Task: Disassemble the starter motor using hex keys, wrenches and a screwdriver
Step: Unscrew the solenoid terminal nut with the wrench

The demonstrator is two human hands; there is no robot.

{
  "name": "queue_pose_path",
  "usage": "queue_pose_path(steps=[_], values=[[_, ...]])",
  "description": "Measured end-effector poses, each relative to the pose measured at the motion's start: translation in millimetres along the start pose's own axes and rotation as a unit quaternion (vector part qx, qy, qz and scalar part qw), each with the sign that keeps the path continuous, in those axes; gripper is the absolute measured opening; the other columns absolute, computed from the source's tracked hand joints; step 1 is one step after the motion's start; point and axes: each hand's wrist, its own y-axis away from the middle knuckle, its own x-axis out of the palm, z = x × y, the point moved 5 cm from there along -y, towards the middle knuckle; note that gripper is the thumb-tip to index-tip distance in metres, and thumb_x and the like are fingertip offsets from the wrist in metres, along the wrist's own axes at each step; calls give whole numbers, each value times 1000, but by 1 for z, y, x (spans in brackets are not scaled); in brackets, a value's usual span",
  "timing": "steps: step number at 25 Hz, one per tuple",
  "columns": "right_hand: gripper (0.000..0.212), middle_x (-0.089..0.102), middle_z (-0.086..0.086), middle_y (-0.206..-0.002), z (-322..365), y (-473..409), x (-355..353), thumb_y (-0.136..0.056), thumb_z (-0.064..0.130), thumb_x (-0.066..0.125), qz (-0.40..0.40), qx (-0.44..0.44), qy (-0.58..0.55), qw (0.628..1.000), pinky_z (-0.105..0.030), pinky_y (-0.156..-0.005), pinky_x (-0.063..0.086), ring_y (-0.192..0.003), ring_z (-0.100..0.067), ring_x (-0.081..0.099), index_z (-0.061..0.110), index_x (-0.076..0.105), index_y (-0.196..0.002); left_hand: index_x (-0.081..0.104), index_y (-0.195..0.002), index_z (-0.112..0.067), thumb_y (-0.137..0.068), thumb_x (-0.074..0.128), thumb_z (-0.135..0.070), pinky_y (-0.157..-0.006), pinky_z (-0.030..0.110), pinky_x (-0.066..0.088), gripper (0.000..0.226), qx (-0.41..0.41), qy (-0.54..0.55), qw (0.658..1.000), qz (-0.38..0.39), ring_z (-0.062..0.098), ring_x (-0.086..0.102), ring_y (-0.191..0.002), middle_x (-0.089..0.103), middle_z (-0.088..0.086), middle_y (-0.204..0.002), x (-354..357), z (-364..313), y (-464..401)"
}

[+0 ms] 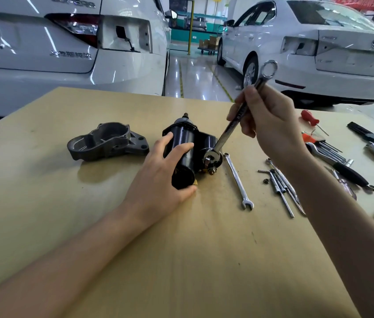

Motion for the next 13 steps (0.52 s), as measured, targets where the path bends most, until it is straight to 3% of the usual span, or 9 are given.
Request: queue_pose_path(steps=[6, 13], values=[[27, 62, -9, -70, 1, -5, 6, -103, 10, 37, 27, 3, 6, 1000, -20, -43, 30, -43, -11, 39, 12, 50, -79, 42, -138, -35, -72, 80, -34, -104, 26, 26, 76, 0, -2, 1000, 5, 19, 23, -142, 18, 0, -156, 0, 0, 0], [27, 63, -8, -67, -40, 2, -21, -104, 18, 35, -75, 134, -173, 973, -26, -49, 30, -44, -14, 39, 11, 47, -81, 43, -138, -37, -71, 82, -31, -107, 22, 26, 77, -12, 18, 1000, 0, 14, 24, -141, 19, -5, -154, 0, 2, -1]])
